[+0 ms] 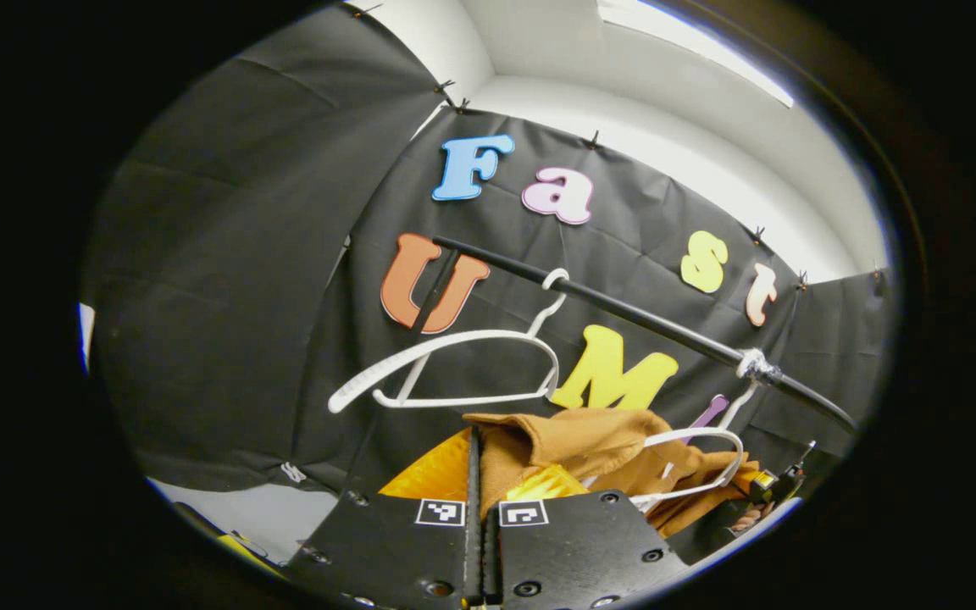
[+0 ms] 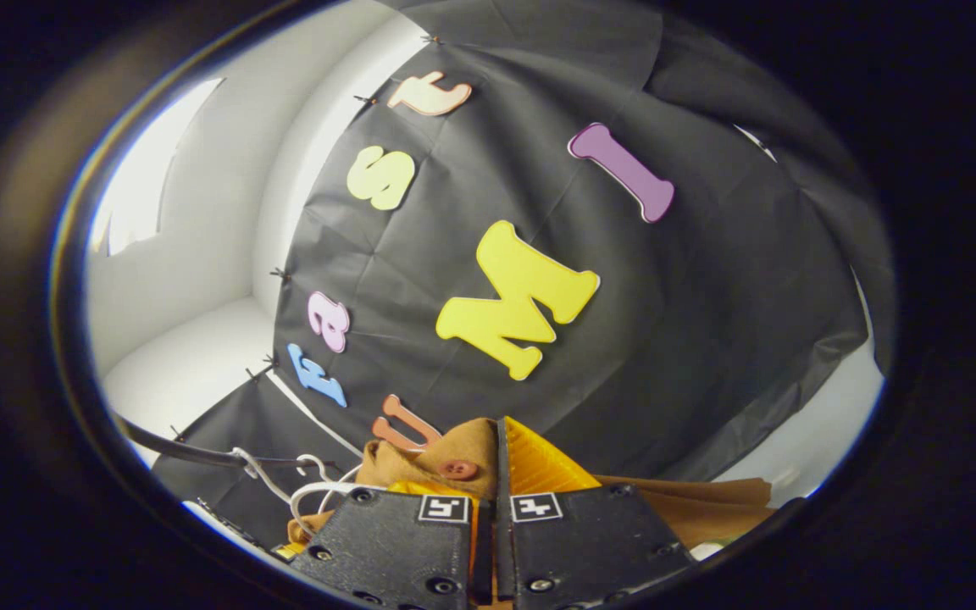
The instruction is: Grasp the clothes on the hanger with both hands and then place them into the laundry hamper below.
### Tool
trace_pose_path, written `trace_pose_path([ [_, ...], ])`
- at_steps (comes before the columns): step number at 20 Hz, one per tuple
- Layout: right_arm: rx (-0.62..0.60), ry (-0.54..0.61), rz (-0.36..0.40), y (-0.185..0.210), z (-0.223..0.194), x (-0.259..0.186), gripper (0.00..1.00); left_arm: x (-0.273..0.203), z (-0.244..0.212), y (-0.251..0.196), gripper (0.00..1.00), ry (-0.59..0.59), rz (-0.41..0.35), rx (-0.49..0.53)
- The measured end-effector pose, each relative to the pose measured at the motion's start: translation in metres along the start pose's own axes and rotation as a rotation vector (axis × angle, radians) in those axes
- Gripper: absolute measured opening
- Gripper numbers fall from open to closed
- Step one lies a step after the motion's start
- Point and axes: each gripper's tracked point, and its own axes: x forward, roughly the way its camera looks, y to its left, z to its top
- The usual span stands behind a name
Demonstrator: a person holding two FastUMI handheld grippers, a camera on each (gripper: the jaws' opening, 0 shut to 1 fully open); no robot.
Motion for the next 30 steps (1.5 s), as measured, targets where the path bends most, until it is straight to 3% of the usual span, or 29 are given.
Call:
trace_pose_path([
  [2,0.017,0.03,0.004,-0.003,-0.009,0.008,0.05,0.006,0.001,0.007,0.01,0.005,0.013,0.013],
  [5,0.103,0.034,0.018,-0.015,-0.007,0.015,0.05,0.012,-0.007,0.017,0.01,0.039,-0.004,-0.03],
  [6,0.129,0.046,0.025,-0.019,-0.01,0.019,0.04,0.014,-0.012,0.023,0.06,0.052,0.0,-0.038],
  [7,0.145,0.058,0.024,-0.024,-0.014,0.021,0.05,0.017,-0.018,0.028,0.01,0.069,0.003,-0.04],
  [13,0.178,0.104,-0.021,-0.056,-0.036,0.025,0.05,0.015,-0.056,0.045,0.01,0.137,0.009,-0.082],
  [18,0.147,0.139,-0.112,-0.089,-0.059,0.014,0.04,0.009,-0.093,0.059,0.01,0.202,0.05,-0.082],
  [19,0.144,0.14,-0.122,-0.092,-0.061,0.009,0.04,0.005,-0.097,0.06,0.07,0.21,0.053,-0.077],
  [20,0.135,0.144,-0.131,-0.094,-0.065,0.005,0.05,0.002,-0.101,0.063,0.01,0.215,0.058,-0.069],
  [30,-0.031,0.226,-0.199,-0.092,-0.119,-0.042,0.05,-0.035,-0.131,0.047,0.01,0.27,0.033,0.01],
])
